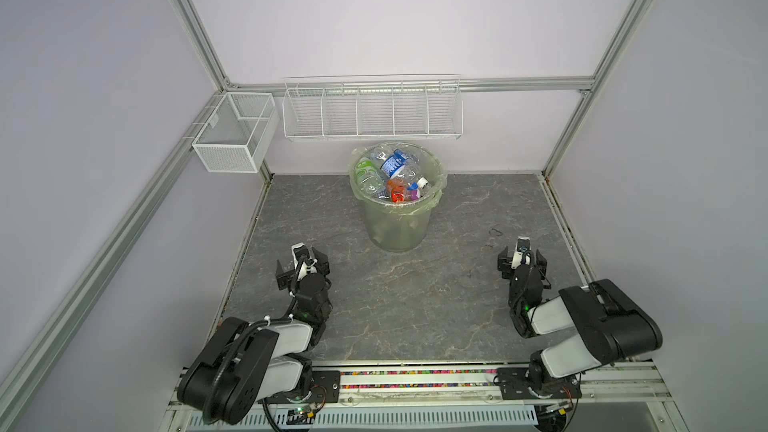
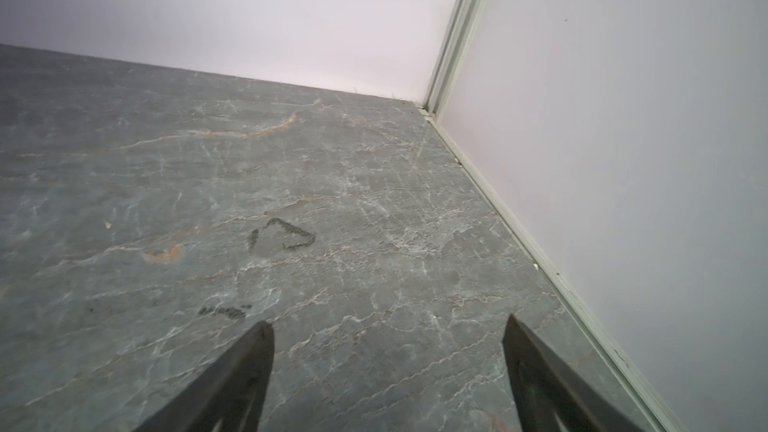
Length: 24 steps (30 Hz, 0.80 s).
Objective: Throw the plastic bottles in the bin
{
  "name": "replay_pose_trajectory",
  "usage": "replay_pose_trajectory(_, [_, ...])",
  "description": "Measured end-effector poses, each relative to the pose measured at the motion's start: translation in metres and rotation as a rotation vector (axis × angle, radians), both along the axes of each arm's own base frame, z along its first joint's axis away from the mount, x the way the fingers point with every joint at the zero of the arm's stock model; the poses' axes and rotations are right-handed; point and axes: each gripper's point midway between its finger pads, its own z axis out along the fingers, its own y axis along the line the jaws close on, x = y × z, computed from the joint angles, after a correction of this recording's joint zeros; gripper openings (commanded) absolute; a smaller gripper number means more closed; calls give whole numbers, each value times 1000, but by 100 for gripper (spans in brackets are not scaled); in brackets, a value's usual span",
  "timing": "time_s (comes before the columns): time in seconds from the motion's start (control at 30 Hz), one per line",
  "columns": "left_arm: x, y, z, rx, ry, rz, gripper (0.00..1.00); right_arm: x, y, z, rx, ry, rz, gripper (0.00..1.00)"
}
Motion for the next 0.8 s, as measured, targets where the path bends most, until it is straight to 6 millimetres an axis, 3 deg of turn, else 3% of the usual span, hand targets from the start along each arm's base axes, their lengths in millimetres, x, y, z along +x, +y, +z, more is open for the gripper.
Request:
replay_pose_trajectory(0.17, [17, -8, -25, 22, 60, -57, 99, 4, 11, 7, -4, -28, 67, 88])
replay_pose_trajectory(0.37, [26, -26, -19, 15, 29, -170, 99, 7, 26, 9, -11, -32, 159, 88])
replay_pose_trajectory(0.53, [32, -29, -17, 4, 17, -232, 99, 23, 6, 2, 19, -3, 106, 89])
replay_pose_trajectory(0.63, [44, -16, -24, -17, 38, -228, 99, 54, -7, 10, 92, 32, 112, 88])
replay_pose_trajectory(0.7, [58, -11, -24, -46, 67, -230, 99, 64, -22, 24, 127, 4, 96, 88])
replay_pose_trajectory(0.8, [91, -1, -3, -113, 55, -238, 99, 63, -17, 18, 155, 41, 125, 88])
